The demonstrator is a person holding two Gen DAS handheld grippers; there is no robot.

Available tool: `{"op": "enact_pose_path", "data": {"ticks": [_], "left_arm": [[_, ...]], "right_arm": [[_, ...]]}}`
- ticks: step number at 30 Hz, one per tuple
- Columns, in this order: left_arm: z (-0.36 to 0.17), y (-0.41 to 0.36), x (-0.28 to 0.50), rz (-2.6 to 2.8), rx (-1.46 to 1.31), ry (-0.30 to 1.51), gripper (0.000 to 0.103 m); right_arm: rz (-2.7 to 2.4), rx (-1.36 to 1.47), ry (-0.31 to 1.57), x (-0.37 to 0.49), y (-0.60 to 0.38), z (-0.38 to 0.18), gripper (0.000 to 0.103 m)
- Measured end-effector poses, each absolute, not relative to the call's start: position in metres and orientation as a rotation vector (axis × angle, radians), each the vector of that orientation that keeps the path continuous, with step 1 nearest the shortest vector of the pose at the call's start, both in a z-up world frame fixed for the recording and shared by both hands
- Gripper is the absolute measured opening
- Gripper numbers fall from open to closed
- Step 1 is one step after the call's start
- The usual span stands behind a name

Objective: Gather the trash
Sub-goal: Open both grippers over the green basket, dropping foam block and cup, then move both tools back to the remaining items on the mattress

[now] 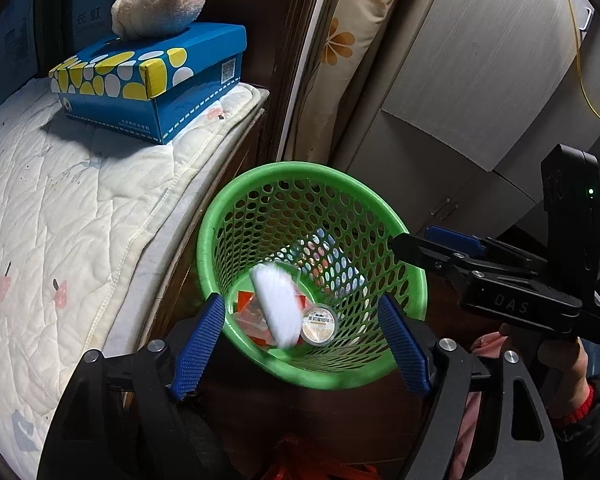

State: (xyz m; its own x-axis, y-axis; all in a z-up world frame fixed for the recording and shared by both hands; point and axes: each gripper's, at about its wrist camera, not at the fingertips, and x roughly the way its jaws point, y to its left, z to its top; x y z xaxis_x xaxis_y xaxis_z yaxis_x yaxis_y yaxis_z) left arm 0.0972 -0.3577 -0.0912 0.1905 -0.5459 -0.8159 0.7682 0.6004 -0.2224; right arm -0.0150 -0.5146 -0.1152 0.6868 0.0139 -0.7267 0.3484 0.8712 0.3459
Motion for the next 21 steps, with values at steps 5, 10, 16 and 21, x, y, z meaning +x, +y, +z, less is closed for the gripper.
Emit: {"op": "enact_pose_path", "data": {"ticks": [5,10,16,21], "left_arm": [[-0.089,-0.347,0.099,-0.921,0.242,1.019,0.076],[-0.082,-0.329,0.103,-0.880,0.229,1.002,0.076],[-0.069,-0.296,0.110,-0.798,0.214,0.969,0.076],[-0.060,-0.261,0.119,-0.710,0.185,0.940,0.076]], "right_arm": [[-0.183,0.476,0.795,-0.013,-0.508,-0.110,0.071],[-0.158,0.461,0.792,-0.008,-0.496,-0.105,0.071],[-0.111,0.436,0.796,0.004,-0.475,-0.098,0.071],[-0.059,0.412,0.801,0.018,-0.453,-0.093,0.071]]}}
